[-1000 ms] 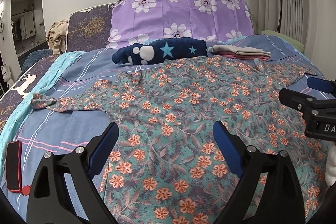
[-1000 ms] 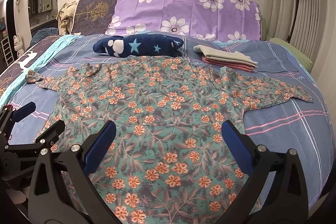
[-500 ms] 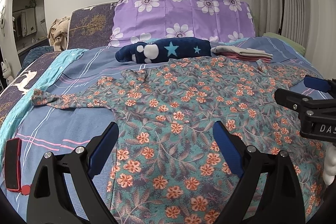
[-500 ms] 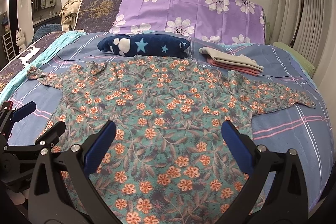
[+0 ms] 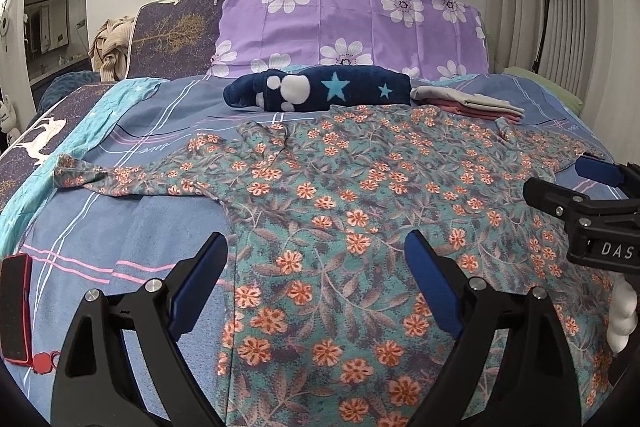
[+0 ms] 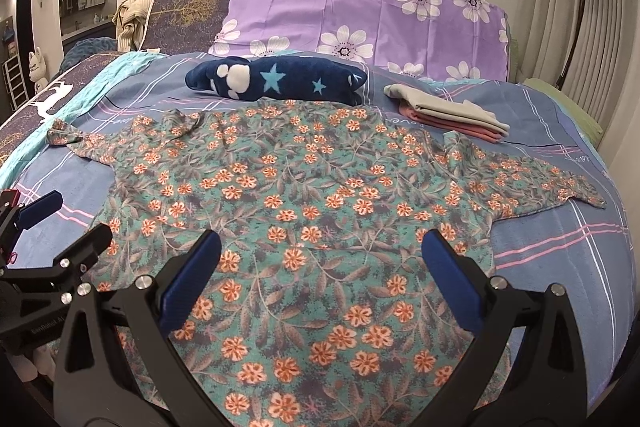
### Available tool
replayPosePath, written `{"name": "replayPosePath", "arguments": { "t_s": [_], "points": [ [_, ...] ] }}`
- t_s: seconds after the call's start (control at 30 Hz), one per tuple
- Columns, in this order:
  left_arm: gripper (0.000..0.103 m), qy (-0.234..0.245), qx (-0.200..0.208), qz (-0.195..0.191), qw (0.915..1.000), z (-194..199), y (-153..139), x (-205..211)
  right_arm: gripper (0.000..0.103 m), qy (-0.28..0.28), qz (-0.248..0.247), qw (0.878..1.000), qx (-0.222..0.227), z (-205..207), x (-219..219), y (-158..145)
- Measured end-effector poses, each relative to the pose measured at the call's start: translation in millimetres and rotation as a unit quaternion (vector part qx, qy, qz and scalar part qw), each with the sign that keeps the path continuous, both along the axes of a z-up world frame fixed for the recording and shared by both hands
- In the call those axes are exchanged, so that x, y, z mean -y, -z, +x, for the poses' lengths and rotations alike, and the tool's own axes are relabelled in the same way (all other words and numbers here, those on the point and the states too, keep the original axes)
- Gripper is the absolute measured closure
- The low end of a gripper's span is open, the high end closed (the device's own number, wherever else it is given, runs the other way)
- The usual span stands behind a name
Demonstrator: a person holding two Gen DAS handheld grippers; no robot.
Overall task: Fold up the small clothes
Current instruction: 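Move the left gripper to the shirt sleeve and close on its cuff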
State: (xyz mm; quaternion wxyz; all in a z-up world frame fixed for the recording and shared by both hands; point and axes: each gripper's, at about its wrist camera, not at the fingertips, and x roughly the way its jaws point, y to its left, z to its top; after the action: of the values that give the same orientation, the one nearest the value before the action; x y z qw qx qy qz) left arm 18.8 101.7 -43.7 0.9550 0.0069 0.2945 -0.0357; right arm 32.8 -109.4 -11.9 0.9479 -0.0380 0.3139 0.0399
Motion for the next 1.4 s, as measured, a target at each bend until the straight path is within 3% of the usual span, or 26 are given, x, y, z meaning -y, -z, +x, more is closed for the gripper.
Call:
{"name": "replayPosePath", "arguments": {
  "t_s": [0.27,0.37,0.43,0.53,0.63,0.97,1.17,1.3,1.4],
  "points": [
    [0.017,-0.004,-0.008,-0.018,0.9998,8,0,-17,0.002,-0.007,-0.007,1.0,-0.004,7,-5,4],
    [0.028,-0.016,-0.014,-0.041,0.9989,15,-1,-40,0.002,0.001,-0.009,1.0,-0.01,11,-1,6],
    [0.042,-0.038,-0.028,-0.057,0.9972,23,2,-64,0.002,0.007,-0.009,1.0,-0.013,14,3,7],
    [0.05,-0.09,-0.048,-0.093,0.9904,35,8,-111,0.002,0.012,-0.012,1.0,-0.015,18,6,8],
    [0.051,-0.143,-0.057,-0.094,0.9836,41,15,-151,0.002,0.016,-0.014,1.0,-0.019,21,9,11],
    [0.051,-0.235,-0.071,-0.156,0.9568,64,22,-261,0.002,0.024,-0.023,0.999,-0.038,35,12,23],
    [0.051,-0.269,-0.078,-0.238,0.9298,98,23,-312,0.002,0.037,-0.032,0.998,-0.045,46,16,26],
    [0.051,-0.303,-0.081,-0.322,0.8932,131,26,-347,0.002,0.045,-0.035,0.997,-0.05,51,18,30],
    [0.051,-0.356,-0.089,-0.336,0.8675,156,31,-370,0.002,0.05,-0.038,0.996,-0.058,56,20,35]
  ]
}}
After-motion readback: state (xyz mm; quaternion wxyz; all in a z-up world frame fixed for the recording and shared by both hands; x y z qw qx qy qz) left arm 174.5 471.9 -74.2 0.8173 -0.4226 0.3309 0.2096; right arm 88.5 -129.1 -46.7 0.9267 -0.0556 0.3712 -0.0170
